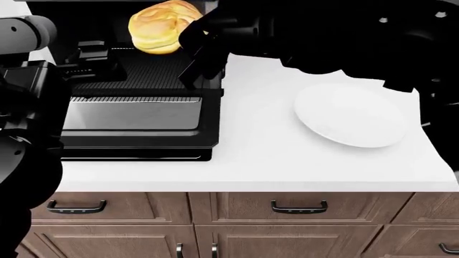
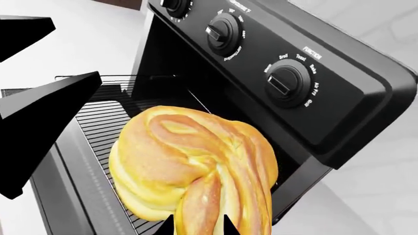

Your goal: Place the bread on the rack of the toaster oven.

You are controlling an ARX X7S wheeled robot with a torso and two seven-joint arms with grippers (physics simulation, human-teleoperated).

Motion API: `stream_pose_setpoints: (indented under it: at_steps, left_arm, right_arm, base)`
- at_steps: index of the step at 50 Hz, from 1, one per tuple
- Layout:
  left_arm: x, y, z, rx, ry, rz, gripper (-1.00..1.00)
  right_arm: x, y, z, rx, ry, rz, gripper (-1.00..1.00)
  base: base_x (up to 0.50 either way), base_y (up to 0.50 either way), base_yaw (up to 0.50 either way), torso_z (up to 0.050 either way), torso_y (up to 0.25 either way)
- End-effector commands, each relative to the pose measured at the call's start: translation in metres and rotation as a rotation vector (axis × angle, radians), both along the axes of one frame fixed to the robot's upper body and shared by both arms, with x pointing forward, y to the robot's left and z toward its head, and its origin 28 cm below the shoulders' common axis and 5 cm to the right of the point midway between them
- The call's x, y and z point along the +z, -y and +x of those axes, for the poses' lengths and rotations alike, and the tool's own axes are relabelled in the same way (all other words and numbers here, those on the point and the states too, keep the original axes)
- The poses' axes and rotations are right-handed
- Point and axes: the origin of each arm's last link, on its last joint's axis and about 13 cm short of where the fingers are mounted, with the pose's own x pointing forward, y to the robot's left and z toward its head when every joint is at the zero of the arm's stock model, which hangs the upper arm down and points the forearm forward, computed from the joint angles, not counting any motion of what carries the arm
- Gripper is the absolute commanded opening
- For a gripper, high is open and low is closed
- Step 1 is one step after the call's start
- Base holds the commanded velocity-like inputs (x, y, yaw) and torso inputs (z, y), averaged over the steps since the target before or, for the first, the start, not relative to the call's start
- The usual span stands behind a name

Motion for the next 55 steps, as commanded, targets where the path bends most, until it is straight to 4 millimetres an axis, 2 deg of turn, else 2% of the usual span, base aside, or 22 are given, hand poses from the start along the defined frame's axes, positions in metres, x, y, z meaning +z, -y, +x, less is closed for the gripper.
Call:
stream_pose_setpoints:
  at_steps: [1,3,4,6,9,12,13,16,19,21,23,27,35,38,44,45,47,48,50,55]
  left_arm:
    - [0.000,0.000,-0.001,0.000,0.000,-0.001,1.00]
    - [0.000,0.000,-0.001,-0.001,-0.001,-0.001,1.00]
    - [-0.001,0.000,-0.001,0.000,-0.002,0.000,1.00]
    - [0.000,0.000,-0.001,0.000,-0.002,0.000,1.00]
    - [-0.001,0.000,-0.001,-0.001,-0.003,0.000,1.00]
    - [-0.001,0.000,-0.001,0.000,-0.002,0.000,1.00]
    - [-0.001,0.000,-0.001,-0.002,-0.003,0.000,1.00]
    - [-0.001,0.000,-0.001,0.000,-0.004,0.000,1.00]
    - [-0.002,0.000,0.000,0.000,-0.005,0.000,1.00]
    - [-0.002,0.000,0.000,-0.001,-0.005,0.000,1.00]
    - [-0.002,0.000,0.000,-0.001,-0.005,0.000,1.00]
    - [-0.002,0.000,0.000,-0.002,-0.005,-0.002,1.00]
    - [-0.002,0.000,0.001,-0.005,-0.004,-0.003,1.00]
    - [-0.002,0.000,0.001,-0.005,-0.006,-0.003,1.00]
    - [-0.002,0.001,0.001,-0.005,-0.007,-0.001,1.00]
    - [-0.003,0.001,0.001,-0.004,-0.007,-0.001,1.00]
    - [-0.003,0.001,0.001,-0.004,-0.007,-0.001,1.00]
    - [-0.003,0.001,0.001,-0.005,-0.008,-0.001,1.00]
    - [-0.003,0.001,0.001,-0.005,-0.007,-0.001,1.00]
    - [-0.003,0.001,0.001,-0.006,-0.009,-0.001,1.00]
  right_arm:
    - [0.004,0.001,0.000,-0.003,0.011,-0.005,-1.00]
    - [0.008,0.000,0.000,-0.002,0.011,-0.005,-1.00]
    - [0.000,0.001,0.001,-0.003,0.010,-0.007,-1.00]
    - [0.007,0.000,0.000,-0.004,0.011,-0.006,-1.00]
    - [0.008,0.000,0.000,-0.003,0.010,-0.005,-1.00]
    - [-0.002,0.001,0.001,-0.004,0.012,-0.006,-1.00]
    - [0.007,0.001,0.001,-0.009,0.010,-0.009,-1.00]
    - [-0.002,0.001,0.002,-0.011,0.012,-0.014,-1.00]
    - [-0.003,0.001,0.001,-0.009,0.012,-0.014,-1.00]
    - [0.007,0.001,0.001,-0.010,0.012,-0.011,-1.00]
    - [-0.001,0.001,0.002,-0.010,0.012,-0.009,-1.00]
    - [-0.002,0.000,0.002,-0.008,0.010,-0.010,-1.00]
    - [0.009,0.000,0.003,-0.010,0.014,0.010,-1.00]
    - [-0.002,0.000,0.003,-0.004,0.018,0.003,-1.00]
    - [-0.002,0.000,0.003,-0.004,0.019,0.000,-1.00]
    - [0.004,0.000,0.003,-0.003,0.018,-0.002,-1.00]
    - [-0.003,0.000,0.003,-0.004,0.017,0.000,-1.00]
    - [0.005,0.000,0.002,-0.005,0.018,0.002,-1.00]
    - [0.006,0.000,0.002,-0.003,0.017,0.001,-1.00]
    - [-0.001,0.000,0.003,-0.002,0.016,0.001,-1.00]
  base:
    - [0.00,0.00,0.00,0.000,0.000]
    - [0.00,0.00,0.00,0.000,0.000]
    - [0.00,0.00,0.00,0.000,0.000]
    - [0.00,0.00,0.00,0.000,0.000]
    - [0.00,0.00,0.00,0.000,0.000]
    - [0.00,0.00,0.00,0.000,0.000]
    - [0.00,0.00,0.00,0.000,0.000]
    - [0.00,0.12,0.00,0.000,0.000]
    - [0.00,0.20,0.00,0.000,0.000]
    - [0.00,0.20,0.00,0.000,0.000]
    - [0.00,0.14,0.00,0.000,0.000]
    - [0.00,0.05,0.00,0.000,0.000]
    - [0.00,0.00,0.00,0.000,0.000]
    - [0.00,0.00,0.00,0.000,0.000]
    - [0.00,0.00,0.00,0.000,0.000]
    - [0.00,0.00,0.00,0.000,0.000]
    - [0.00,0.00,0.00,0.000,0.000]
    - [0.00,0.00,0.00,0.000,0.000]
    - [0.00,0.00,0.00,0.000,0.000]
    - [0.00,0.00,0.00,0.000,0.000]
